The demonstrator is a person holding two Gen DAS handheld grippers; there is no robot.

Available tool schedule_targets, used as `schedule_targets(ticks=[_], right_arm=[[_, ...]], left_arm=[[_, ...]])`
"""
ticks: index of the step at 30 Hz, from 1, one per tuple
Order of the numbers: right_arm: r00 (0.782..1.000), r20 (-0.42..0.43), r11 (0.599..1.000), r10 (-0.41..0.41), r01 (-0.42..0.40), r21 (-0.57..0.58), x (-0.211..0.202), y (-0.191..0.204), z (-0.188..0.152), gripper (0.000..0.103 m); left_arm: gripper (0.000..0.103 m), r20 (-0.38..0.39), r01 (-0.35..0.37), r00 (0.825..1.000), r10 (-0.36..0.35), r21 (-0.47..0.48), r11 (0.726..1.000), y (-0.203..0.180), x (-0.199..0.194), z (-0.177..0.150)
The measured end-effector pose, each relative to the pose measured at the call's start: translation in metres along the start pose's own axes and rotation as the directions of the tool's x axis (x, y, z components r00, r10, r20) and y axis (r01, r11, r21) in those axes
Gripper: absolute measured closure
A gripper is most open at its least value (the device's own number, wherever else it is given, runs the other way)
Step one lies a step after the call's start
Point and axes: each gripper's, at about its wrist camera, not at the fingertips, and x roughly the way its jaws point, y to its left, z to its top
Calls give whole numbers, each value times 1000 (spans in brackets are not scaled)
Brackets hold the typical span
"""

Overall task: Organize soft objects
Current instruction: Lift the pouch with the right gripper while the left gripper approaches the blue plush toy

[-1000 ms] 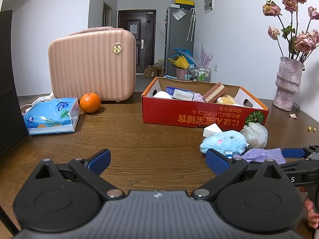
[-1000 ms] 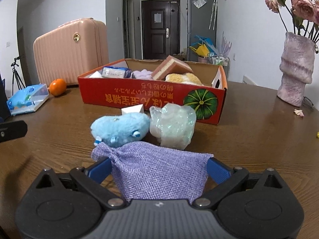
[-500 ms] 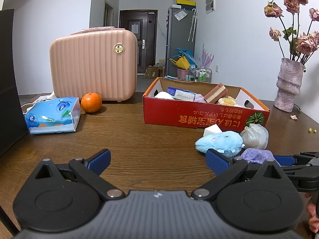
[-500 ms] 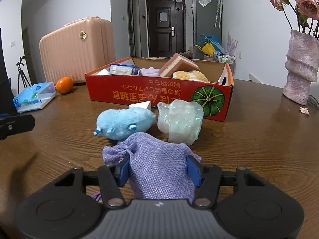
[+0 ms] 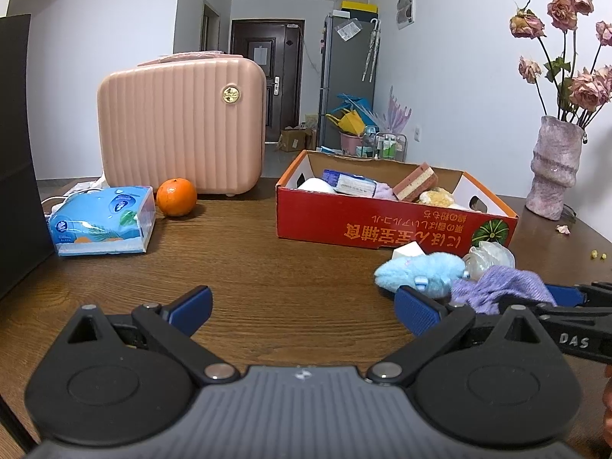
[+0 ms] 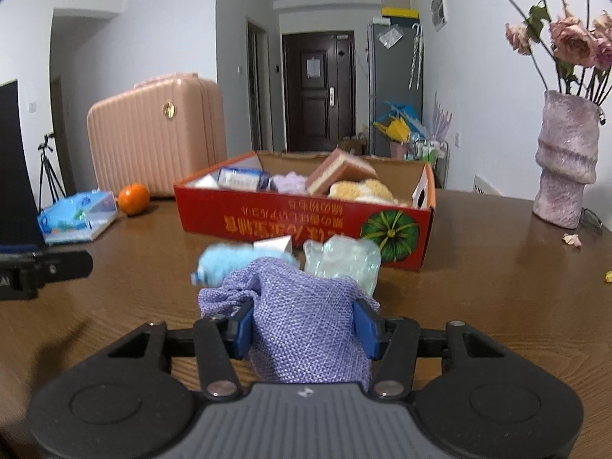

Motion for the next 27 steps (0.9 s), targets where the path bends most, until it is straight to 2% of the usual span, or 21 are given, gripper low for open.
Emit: schedule_targets(ticks=[12,27], right_arm=[[995,99,998,-22,16,57,-19,-16,10,51],[987,140,990,-74,55,132,-19,-49,17,51]], left_arm=[[0,-5,-8,1000,8,-8,1000,2,1,0],[0,-27,-38,999,38,15,999,-5,11,-1]])
